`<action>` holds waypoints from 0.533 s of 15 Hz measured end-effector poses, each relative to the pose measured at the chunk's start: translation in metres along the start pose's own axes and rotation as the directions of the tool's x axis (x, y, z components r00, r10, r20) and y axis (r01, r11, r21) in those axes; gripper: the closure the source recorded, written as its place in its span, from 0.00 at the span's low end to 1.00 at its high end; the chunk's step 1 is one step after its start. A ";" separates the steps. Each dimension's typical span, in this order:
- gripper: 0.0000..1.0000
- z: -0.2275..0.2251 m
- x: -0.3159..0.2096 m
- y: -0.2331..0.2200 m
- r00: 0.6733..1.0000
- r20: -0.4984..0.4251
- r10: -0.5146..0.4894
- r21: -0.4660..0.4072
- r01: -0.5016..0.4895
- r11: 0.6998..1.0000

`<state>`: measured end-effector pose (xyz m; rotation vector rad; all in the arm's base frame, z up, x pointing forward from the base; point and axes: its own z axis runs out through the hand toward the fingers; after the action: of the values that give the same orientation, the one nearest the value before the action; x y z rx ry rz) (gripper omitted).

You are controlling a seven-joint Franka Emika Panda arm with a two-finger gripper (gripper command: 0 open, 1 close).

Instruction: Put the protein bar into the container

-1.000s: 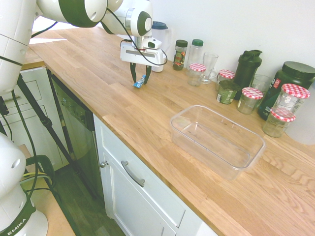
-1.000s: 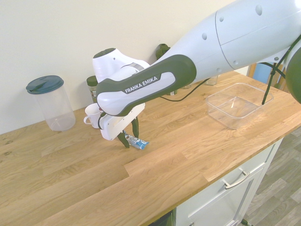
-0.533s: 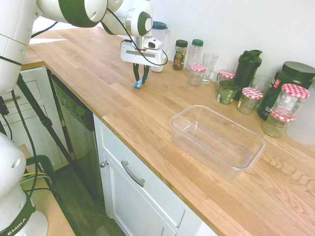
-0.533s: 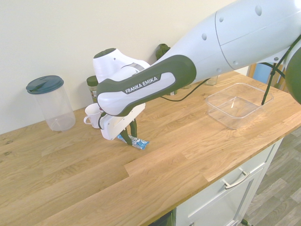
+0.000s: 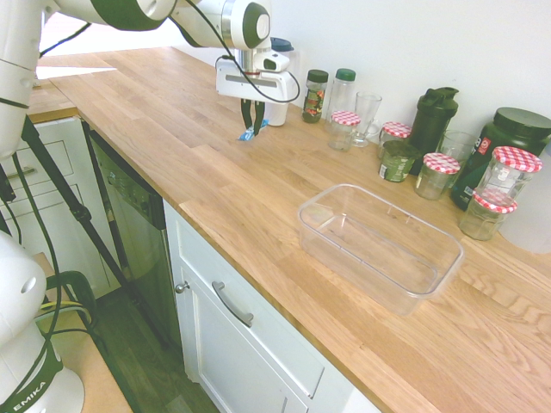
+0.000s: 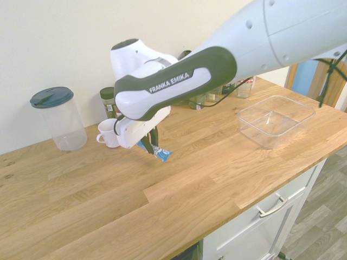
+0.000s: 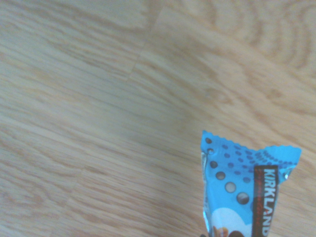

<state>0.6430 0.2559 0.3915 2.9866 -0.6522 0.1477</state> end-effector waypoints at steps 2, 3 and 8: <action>1.00 -0.037 0.002 0.030 0.999 -0.032 0.037 0.022 -0.036 0.999; 1.00 -0.054 0.004 0.051 0.997 -0.044 0.063 0.037 -0.062 0.997; 1.00 -0.086 0.027 0.199 0.976 -0.040 0.213 0.122 -0.207 0.971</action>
<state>0.5774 0.0728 0.4910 3.0037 -0.9860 0.2865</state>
